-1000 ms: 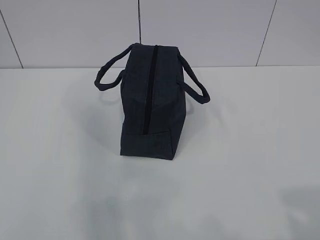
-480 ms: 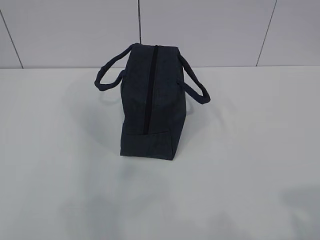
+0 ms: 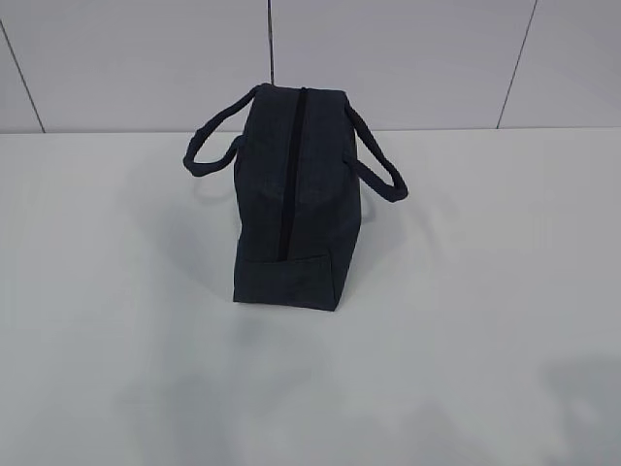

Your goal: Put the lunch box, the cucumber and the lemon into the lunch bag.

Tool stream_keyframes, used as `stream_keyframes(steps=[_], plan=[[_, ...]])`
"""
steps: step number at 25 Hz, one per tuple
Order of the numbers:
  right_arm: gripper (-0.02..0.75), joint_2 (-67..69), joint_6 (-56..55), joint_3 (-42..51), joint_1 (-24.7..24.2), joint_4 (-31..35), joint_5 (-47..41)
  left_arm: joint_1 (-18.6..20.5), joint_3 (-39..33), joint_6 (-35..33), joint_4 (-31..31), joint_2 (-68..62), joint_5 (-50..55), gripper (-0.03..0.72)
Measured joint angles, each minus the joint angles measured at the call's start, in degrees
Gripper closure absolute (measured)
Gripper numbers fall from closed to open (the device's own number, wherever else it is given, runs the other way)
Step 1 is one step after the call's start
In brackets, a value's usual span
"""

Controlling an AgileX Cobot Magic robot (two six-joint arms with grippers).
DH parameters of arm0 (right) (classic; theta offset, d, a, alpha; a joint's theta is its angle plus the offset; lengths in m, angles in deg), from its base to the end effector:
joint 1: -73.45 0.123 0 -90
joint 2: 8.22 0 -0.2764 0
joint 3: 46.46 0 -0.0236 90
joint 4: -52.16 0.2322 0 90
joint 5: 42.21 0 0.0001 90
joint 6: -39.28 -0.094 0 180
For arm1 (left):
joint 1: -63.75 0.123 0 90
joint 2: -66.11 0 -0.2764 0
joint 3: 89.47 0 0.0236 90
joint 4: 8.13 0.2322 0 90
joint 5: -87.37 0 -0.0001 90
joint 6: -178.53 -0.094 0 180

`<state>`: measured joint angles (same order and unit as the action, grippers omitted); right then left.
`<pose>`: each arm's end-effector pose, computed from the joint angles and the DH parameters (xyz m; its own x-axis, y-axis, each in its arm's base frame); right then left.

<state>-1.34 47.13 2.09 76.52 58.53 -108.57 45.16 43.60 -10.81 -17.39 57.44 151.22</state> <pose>-0.0175 0.0086 0.2581 -0.5090 -0.1191 -0.8525 -0.1874 0.9820 -0.0253 -0.0174 -0.0085 0.2699 -0.4201 0.2365 -0.8761 0.4753 0.8798 0.0095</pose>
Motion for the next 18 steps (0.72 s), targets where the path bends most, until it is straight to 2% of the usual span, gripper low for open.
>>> stream_keyframes(steps=[6, 9, 18], plan=[[0.275, 0.0, 0.0, 0.0, 0.0, 0.0, 0.2, 0.0, 0.0, 0.0, 0.0, 0.0, -0.1, 0.390], [0.276, 0.0, 0.1, 0.1, 0.0, 0.0, 0.3, 1.5, 0.0, 0.0, 0.0, 0.0, -0.3, 0.391], [0.276, 0.0, 0.1, 0.1, -1.3, 0.0, 0.3, 13.8, 0.0, 0.0, 0.0, 0.0, -0.4, 0.391]])
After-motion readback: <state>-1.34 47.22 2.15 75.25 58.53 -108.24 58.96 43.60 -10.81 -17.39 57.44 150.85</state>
